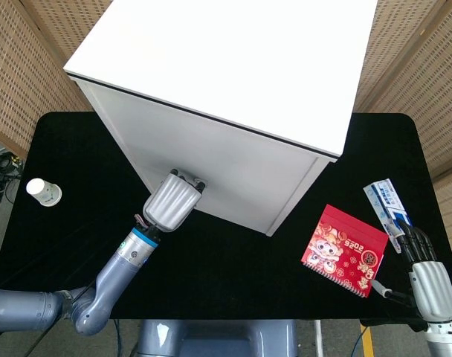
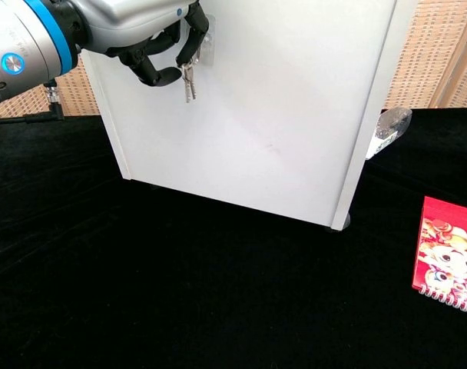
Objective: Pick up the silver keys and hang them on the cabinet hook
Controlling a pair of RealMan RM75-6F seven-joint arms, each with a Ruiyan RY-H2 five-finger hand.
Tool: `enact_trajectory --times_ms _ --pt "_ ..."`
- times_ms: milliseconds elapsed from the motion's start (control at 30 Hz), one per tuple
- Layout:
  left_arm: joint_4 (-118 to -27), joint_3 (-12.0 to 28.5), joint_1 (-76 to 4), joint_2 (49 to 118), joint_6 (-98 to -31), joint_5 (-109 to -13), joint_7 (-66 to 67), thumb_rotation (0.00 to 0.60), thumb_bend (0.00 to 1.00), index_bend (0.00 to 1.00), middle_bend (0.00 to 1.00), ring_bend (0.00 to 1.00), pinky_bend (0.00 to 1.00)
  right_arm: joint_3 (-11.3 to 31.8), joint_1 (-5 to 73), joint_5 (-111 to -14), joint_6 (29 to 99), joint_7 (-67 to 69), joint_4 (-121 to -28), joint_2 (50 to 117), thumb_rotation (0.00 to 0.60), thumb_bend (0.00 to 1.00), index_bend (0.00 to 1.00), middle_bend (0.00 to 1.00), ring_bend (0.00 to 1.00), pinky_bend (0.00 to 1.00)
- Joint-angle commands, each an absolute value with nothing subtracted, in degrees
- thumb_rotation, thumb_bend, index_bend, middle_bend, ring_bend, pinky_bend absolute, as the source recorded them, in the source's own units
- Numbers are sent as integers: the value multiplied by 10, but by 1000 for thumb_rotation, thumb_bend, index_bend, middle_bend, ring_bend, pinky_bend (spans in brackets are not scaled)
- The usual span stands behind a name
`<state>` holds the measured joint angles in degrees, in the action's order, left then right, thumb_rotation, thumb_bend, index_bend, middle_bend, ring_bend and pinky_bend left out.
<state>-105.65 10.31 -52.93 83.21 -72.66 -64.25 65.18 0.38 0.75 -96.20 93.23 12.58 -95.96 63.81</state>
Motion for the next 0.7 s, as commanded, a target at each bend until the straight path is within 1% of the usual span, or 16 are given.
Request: enact_trajectory --times_ms 33,100,233,700 --pt "-1055 104 -528 835 -731 -641 654 600 325 464 870 830 741 4 8 -962 932 125 -960 638 600 107 0 0 0 0" --pt "-1055 104 -528 836 -732 -639 655 600 307 446 870 830 741 4 7 -962 932 125 -960 638 600 107 0 0 0 0" --pt "-1053 102 -527 838 -734 -646 653 600 306 426 870 830 741 4 8 -960 931 125 -960 638 600 106 0 0 0 0" --pt "-1044 104 -520 847 -752 -673 645 600 305 409 870 830 741 4 8 -959 929 122 -961 638 600 106 0 0 0 0"
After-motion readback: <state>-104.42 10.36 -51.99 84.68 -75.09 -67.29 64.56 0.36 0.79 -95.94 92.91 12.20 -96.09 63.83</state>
